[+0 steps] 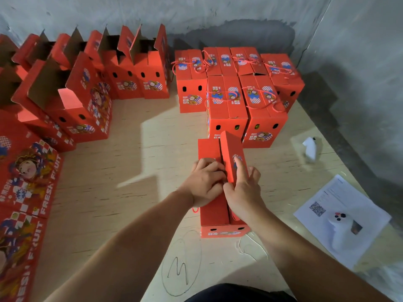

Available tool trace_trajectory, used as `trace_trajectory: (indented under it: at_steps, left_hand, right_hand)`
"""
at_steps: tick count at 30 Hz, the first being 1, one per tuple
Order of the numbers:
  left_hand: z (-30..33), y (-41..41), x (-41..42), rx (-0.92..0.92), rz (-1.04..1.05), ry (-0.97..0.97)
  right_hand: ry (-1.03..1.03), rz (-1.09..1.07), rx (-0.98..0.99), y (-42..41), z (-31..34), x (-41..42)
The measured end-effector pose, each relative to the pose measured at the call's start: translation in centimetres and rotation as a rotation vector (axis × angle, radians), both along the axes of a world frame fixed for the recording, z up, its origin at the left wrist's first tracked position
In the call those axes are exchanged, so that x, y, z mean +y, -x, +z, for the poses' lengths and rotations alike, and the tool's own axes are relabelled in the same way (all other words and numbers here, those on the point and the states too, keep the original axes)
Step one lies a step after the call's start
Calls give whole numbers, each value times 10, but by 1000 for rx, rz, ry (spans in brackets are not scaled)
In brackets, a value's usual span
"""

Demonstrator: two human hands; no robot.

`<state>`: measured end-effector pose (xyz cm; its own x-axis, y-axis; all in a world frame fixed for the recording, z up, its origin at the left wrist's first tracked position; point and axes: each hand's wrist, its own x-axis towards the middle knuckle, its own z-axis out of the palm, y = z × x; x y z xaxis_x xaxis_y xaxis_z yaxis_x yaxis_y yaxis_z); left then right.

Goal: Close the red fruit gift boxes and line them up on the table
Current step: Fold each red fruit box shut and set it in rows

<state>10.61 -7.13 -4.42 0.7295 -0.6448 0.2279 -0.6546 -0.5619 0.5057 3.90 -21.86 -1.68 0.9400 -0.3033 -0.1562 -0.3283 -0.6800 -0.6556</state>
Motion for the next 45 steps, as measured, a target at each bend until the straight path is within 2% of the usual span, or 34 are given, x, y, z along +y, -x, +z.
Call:
trace_trajectory:
  at_steps: [3, 6, 8, 10, 12, 15, 18, 20, 28, 32, 35, 36, 38, 40, 43, 45]
  left_hand:
    - [-3, -2, -4, 18, 18, 28]
    - [-5, 1, -6, 5, 34, 11]
    - [-2, 3, -9, 6, 44, 16]
    - [2, 4, -9, 10, 49, 37]
    - [3, 3, -7, 54, 66, 74]
    - [4, 8, -13, 135, 195, 107]
    - [-3, 16, -27, -10, 378, -19]
    - [-9, 18, -31, -92, 435, -18]
    - [-21, 18, -32, -166, 428, -47]
    - [-14, 22, -31, -29, 406, -123]
    - [-2, 19, -26, 231, 567, -101]
    - [0, 18, -24, 263, 599, -108]
    - [1, 22, -21, 192, 543, -184]
    - [1, 38, -25, 121, 522, -178]
    - [1, 67, -38, 146, 658, -83]
    - [1, 78, -46, 176, 674, -66]
  right_hand:
    - [124, 23, 47, -10, -4, -4]
    - [-94, -41, 85, -42, -4, -8]
    - [-137, -93, 22, -67, -2, -9]
    - [-109, -113, 14, -89, 1, -10]
    - [-28, -45, 92, -105, 1, -11]
    - [88, 35, 164, -114, 7, -10]
    - [156, 60, 198, -114, 9, -8]
    - [203, 86, 221, -116, 10, -8]
    - [384, 165, 185, -120, 2, -11]
    - [427, 162, 178, -121, -3, -11]
    - [458, 164, 144, -117, -9, -10]
    - [459, 153, 132, -115, -11, -9]
    - [464, 134, 108, -113, -14, -6]
    - [493, 146, 100, -113, -14, -3]
    - [505, 164, 104, -118, -12, -5]
    - [480, 176, 114, -123, -9, -8]
